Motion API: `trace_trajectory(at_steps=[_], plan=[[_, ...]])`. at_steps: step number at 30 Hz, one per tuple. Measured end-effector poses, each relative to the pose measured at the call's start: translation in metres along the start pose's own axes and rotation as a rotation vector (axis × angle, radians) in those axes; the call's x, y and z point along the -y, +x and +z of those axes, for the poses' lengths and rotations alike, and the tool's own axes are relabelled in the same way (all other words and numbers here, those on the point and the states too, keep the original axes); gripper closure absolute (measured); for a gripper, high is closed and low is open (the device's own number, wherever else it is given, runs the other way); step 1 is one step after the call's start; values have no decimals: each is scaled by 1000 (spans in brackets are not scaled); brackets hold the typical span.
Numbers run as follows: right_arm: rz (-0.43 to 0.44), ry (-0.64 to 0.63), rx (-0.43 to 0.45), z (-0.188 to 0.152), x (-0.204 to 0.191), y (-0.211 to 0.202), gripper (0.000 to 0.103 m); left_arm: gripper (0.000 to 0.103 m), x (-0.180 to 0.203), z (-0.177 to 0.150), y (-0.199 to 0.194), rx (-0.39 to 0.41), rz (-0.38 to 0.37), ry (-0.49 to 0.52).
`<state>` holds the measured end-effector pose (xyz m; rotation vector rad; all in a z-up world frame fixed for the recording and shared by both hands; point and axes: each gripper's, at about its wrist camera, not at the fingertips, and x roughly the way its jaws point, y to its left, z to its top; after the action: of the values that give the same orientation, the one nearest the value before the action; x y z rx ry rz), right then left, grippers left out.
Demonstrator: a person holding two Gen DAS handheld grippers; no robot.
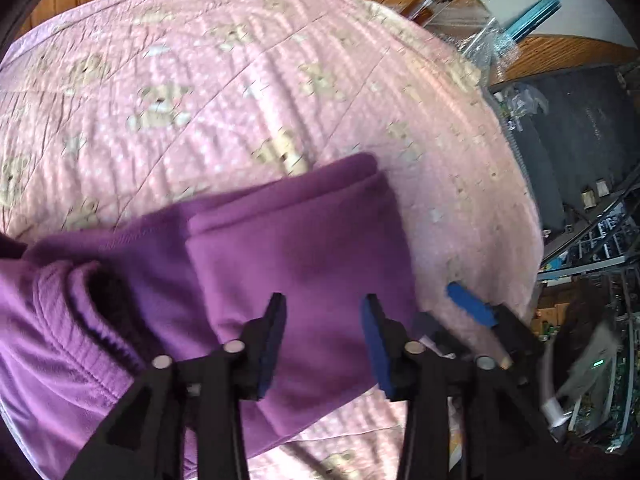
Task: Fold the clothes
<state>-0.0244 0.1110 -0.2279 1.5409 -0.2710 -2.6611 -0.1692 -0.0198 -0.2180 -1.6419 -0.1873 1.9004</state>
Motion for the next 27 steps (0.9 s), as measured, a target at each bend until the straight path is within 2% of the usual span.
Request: trace_trajectory(at_steps=[1, 2, 7, 10, 11, 12, 13, 14, 18, 20, 22, 24, 27], plan=[[-4, -39, -9, 1, -7, 1, 86, 44, 8, 8, 1, -10, -15, 4], [-36, -94, 26, 7, -21, -9, 88, 43, 17, 15, 4, -34, -25, 17], [-150, -373, 196, 13, -99, -59, 90, 42, 50, 35, 8, -163, -6, 142], [-165, -512, 256, 9, -141, -68, 91, 42, 44, 30, 1, -198, 72, 164], [-159, -544, 272, 9, -152, -70, 92, 44, 38, 26, -8, -183, 84, 168], [-152, -574, 287, 8, -163, -72, 92, 66, 31, 22, -17, -168, 96, 172], [-136, -600, 307, 9, -174, -77, 92, 80, 23, 16, -28, -143, 89, 165], [-114, -625, 332, 10, -186, -83, 92, 84, 11, 10, -44, -106, 57, 144], [14, -739, 382, 9, -248, -90, 90, 86, -63, -36, -124, 68, -70, -31], [82, -835, 344, -2, -283, -69, 79, 86, -113, -68, -150, 151, -116, -123], [133, -918, 265, -15, -306, -47, 75, 86, -164, -100, -167, 230, -158, -206], [161, -905, 221, -17, -306, -45, 75, 86, -208, -127, -166, 262, -186, -260], [166, -748, 197, -1, -275, -48, 72, 87, -251, -154, -152, 291, -211, -324]])
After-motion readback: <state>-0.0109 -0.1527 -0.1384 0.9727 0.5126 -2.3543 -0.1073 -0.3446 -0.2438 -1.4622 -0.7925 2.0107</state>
